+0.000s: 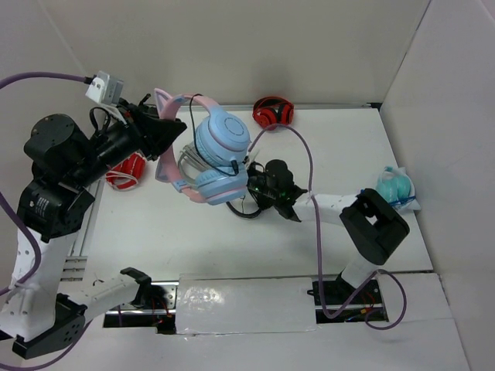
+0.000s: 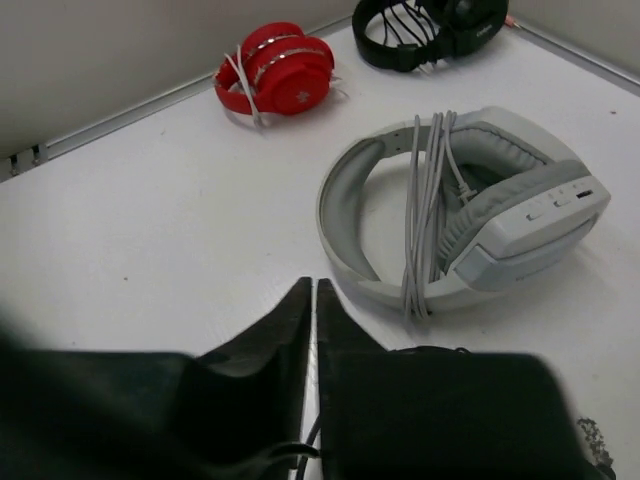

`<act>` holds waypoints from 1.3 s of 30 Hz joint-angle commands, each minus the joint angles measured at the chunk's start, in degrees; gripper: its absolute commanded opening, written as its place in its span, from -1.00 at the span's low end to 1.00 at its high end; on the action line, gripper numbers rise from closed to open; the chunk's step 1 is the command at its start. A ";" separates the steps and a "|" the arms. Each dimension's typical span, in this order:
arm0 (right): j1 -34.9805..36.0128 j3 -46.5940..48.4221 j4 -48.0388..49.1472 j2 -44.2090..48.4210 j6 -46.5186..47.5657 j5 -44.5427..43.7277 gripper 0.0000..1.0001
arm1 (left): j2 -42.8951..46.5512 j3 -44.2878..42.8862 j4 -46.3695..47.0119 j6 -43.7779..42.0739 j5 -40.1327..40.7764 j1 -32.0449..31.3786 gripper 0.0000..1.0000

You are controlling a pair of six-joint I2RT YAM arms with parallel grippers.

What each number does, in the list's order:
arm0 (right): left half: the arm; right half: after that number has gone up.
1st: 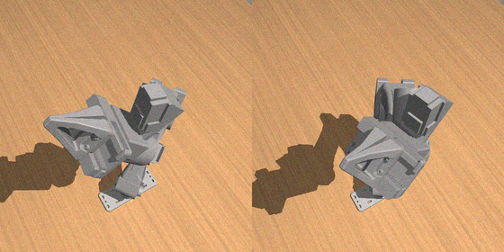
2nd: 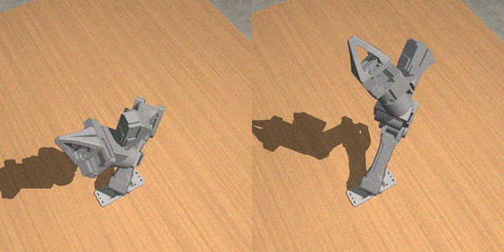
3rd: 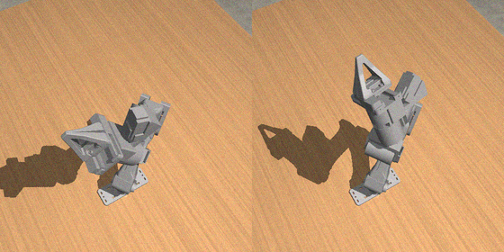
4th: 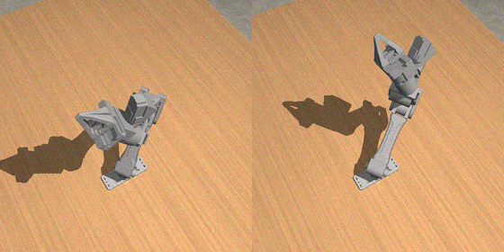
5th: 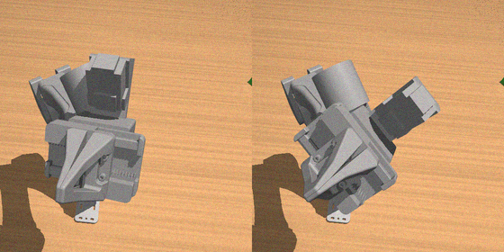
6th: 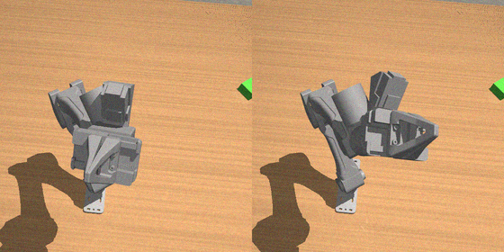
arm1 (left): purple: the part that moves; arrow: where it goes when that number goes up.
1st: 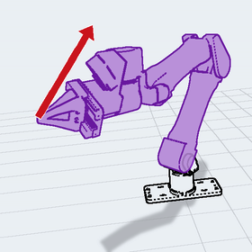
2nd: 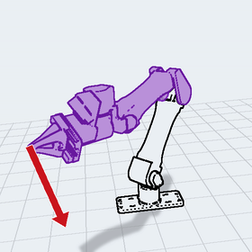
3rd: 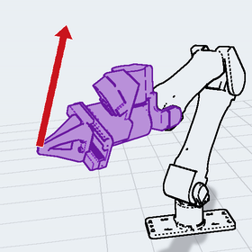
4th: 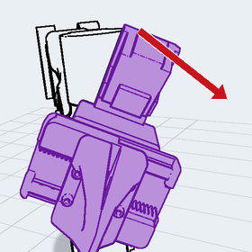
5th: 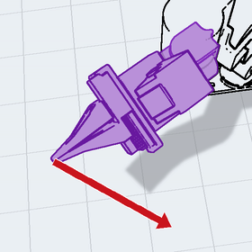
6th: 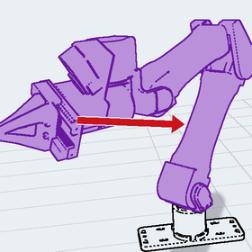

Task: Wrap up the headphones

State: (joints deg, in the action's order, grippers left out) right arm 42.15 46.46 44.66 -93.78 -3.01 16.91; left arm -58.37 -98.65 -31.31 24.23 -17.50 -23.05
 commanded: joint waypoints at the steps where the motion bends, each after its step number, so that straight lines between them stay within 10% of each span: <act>1: 0.47 -0.30 6.40 -0.01 -5.25 4.54 -0.89 | -0.69 -0.14 5.30 3.72 3.84 0.28 -1.00; 17: 22.15 -19.21 -30.92 33.03 -15.45 -37.68 -1.00 | -12.72 3.90 6.35 10.40 25.49 5.29 -1.00; 39: 39.68 10.21 -61.01 39.29 -4.75 -73.91 -1.00 | -19.59 20.94 -1.04 18.59 39.19 7.42 -1.00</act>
State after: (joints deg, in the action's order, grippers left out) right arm 81.36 50.78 -13.26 -55.18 -13.98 -47.05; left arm -79.77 -78.81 -36.40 42.17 18.28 -13.50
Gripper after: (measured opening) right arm 0.007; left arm 0.290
